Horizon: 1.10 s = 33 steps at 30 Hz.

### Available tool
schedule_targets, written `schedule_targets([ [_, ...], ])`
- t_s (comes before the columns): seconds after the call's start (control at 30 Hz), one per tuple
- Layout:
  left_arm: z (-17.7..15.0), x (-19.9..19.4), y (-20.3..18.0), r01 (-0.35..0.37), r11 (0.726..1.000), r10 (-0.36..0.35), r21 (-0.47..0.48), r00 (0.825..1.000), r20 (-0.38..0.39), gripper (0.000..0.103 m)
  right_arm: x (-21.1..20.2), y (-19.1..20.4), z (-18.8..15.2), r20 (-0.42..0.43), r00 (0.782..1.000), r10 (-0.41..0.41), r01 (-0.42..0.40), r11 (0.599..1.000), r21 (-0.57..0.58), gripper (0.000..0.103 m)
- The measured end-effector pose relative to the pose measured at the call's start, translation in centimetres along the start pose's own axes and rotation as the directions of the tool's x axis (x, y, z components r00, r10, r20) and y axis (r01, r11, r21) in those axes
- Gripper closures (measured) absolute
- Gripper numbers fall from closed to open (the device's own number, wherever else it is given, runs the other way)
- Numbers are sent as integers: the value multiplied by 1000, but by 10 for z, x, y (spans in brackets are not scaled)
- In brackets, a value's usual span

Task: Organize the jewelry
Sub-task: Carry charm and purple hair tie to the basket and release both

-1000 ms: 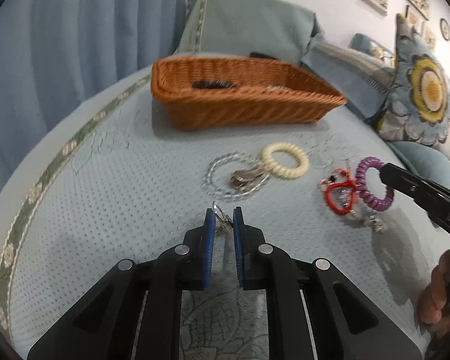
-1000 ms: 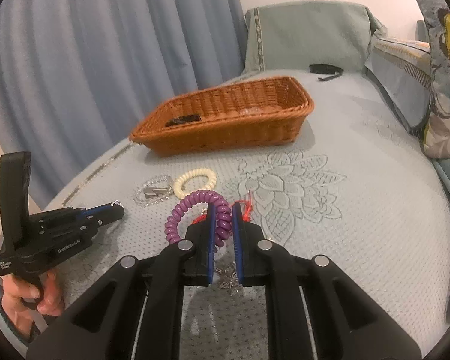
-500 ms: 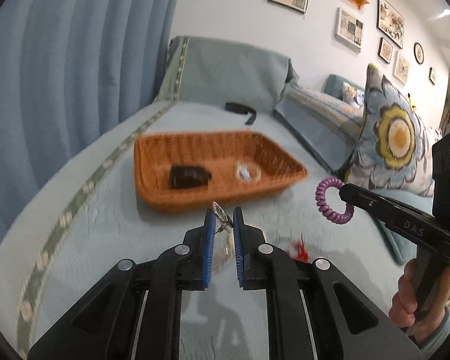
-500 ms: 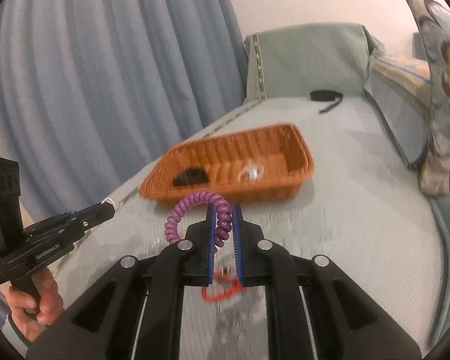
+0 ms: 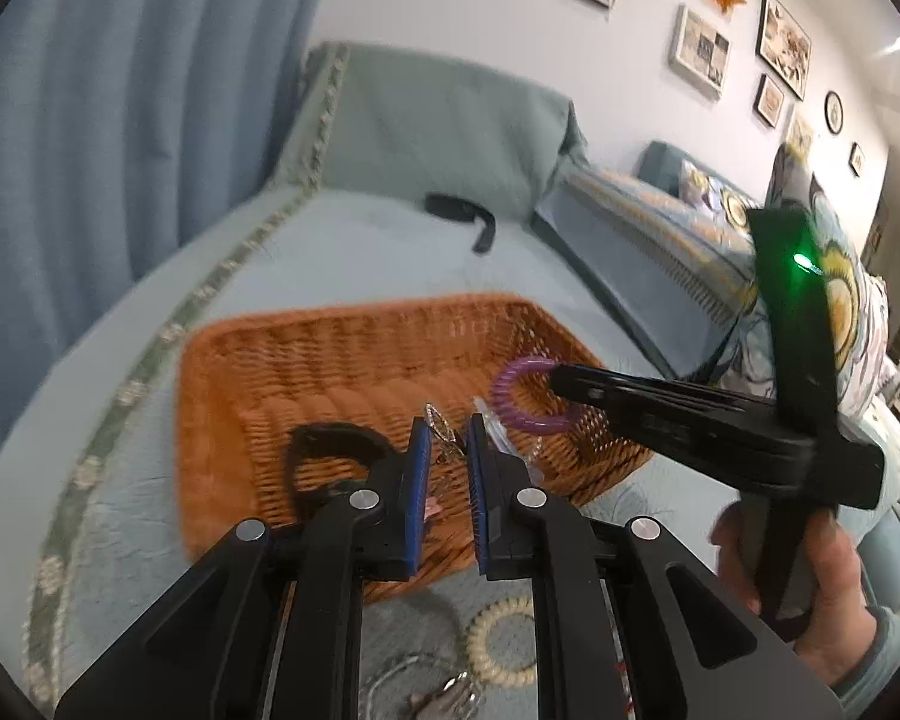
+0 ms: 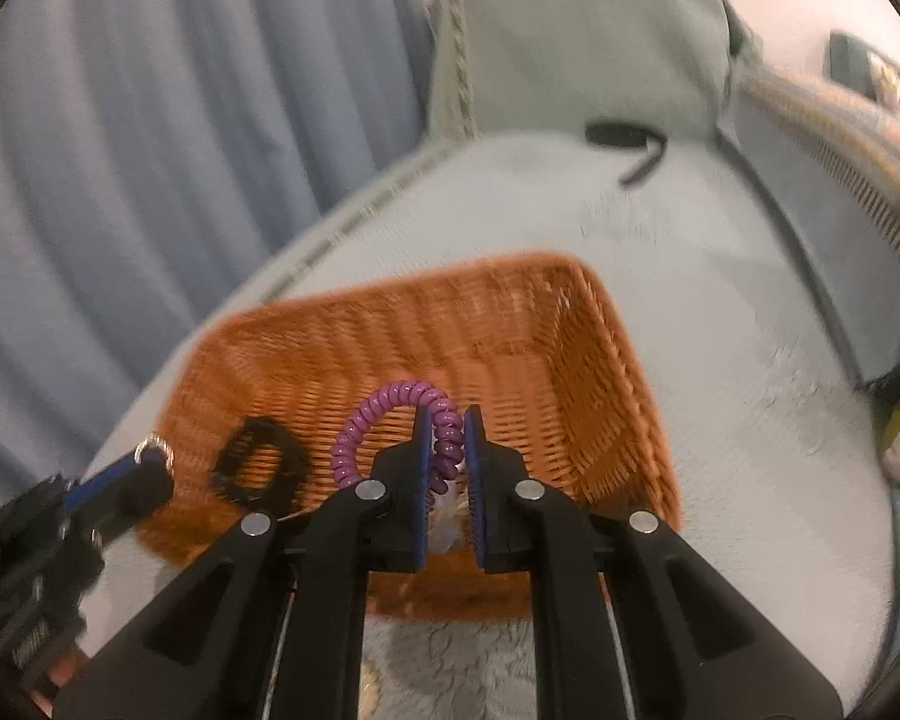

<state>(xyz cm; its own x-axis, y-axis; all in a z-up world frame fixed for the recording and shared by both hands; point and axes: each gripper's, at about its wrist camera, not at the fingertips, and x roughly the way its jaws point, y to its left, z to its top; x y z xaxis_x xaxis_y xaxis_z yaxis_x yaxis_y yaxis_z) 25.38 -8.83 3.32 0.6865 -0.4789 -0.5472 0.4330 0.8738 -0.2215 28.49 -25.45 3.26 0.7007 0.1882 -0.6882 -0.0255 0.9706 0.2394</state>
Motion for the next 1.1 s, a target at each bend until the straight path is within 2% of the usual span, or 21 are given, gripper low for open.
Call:
schedule_targets([
  [0.2, -9, 30, 0, 16, 1000, -16, 0, 998, -69, 93, 26, -2, -4, -76, 995, -57, 57, 998, -1, 94],
  [0.4, -12, 34, 0, 20, 1000, -20, 2, 996, -88, 92, 24, -11, -6, -93, 995, -45, 47, 999, 22, 93],
  [0.5, -9, 30, 1, 41, 999, -41, -10, 995, -88, 81, 21, -19, -4, -93, 996, -7, 12, 999, 53, 90],
  [0.57, -9, 17, 1, 59, 998, -60, -13, 996, -62, 62, 12, -24, -5, -76, 997, -1, 5, 998, 55, 77],
  [0.6, -8, 6, 2, 76, 997, -76, -21, 996, -38, 57, 6, -25, -5, -63, 998, -1, 4, 999, 54, 64],
  [0.63, -7, -2, 2, 86, 996, -87, -24, 996, -22, 54, -2, -26, -5, -43, 999, 7, -5, 998, 56, 55],
  [0.7, -6, -25, 4, 112, 993, -111, -29, 994, 19, 54, -20, -25, -7, -11, 999, 34, -34, 998, 52, 55],
  [0.87, -9, -78, 1, 123, 992, -121, -14, 988, 94, 54, -69, -17, -21, 58, 996, 69, -69, 998, 1, 55],
  [1.1, -38, -127, -4, 103, 995, -101, -11, 986, 131, 54, -129, -7, -66, 142, 986, 93, -82, 994, -78, 55],
])
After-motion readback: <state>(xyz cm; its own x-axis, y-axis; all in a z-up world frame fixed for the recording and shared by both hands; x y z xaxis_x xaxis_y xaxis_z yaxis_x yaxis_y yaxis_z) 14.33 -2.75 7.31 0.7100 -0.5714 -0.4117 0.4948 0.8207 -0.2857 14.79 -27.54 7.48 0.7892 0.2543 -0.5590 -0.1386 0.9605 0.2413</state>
